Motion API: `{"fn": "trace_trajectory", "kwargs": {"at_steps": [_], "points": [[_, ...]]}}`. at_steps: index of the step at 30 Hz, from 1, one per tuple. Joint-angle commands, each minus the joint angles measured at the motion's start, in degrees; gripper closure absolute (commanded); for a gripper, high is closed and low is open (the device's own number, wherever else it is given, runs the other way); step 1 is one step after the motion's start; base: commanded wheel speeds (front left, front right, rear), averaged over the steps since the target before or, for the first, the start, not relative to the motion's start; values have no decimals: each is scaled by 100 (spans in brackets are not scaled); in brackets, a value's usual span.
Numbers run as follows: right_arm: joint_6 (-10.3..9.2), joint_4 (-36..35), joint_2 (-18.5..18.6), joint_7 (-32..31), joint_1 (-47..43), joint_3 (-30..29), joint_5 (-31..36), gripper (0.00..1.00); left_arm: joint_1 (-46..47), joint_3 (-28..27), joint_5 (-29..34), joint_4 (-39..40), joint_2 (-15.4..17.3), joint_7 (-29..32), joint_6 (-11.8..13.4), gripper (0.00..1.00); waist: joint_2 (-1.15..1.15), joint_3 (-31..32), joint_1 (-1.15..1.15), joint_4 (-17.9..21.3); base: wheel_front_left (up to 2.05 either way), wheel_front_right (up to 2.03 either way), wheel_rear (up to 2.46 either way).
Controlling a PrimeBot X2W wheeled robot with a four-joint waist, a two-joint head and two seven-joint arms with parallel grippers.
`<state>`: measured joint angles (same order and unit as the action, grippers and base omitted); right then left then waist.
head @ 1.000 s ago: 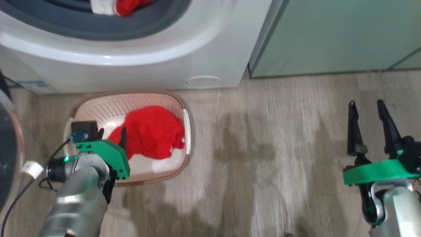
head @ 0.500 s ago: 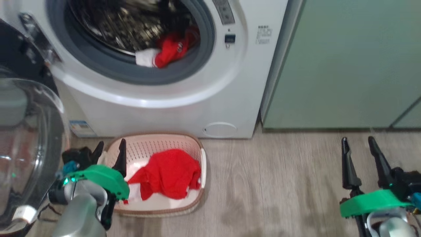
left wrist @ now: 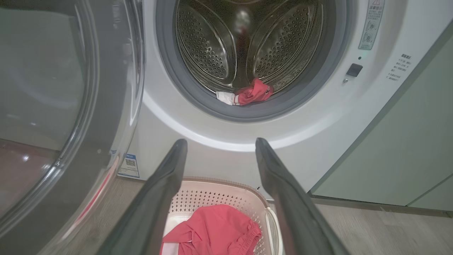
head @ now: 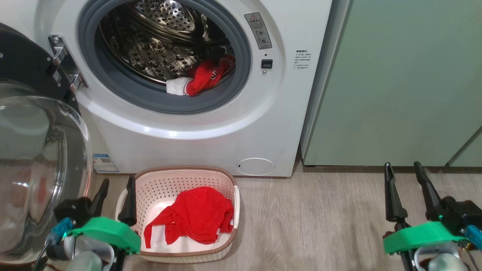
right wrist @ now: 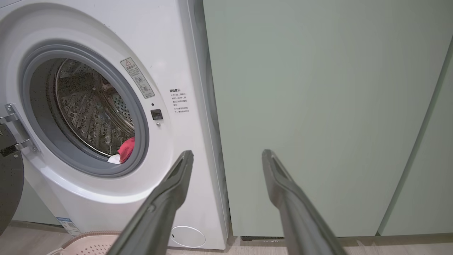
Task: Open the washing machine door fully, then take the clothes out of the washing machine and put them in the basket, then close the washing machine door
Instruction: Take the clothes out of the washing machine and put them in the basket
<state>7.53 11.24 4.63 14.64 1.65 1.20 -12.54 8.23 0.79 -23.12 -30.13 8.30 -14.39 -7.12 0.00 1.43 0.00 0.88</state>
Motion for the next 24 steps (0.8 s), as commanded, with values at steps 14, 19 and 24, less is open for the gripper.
{"fn": "trace_trajectory", "kwargs": {"at_steps": [14,19,24], "points": [[-4,-170,-43,36,4,55,-46,0,119,-383,335,325,-65,-61,-36,0,0,-25,0,38,0,0,0],[-4,-177,-61,36,-1,65,-58,0,172,-349,406,164,-45,-61,-36,0,0,-63,0,90,0,0,0],[-4,-147,-75,36,-27,60,-90,0,657,251,247,-421,85,49,-36,0,0,-206,0,143,0,0,0]]}}
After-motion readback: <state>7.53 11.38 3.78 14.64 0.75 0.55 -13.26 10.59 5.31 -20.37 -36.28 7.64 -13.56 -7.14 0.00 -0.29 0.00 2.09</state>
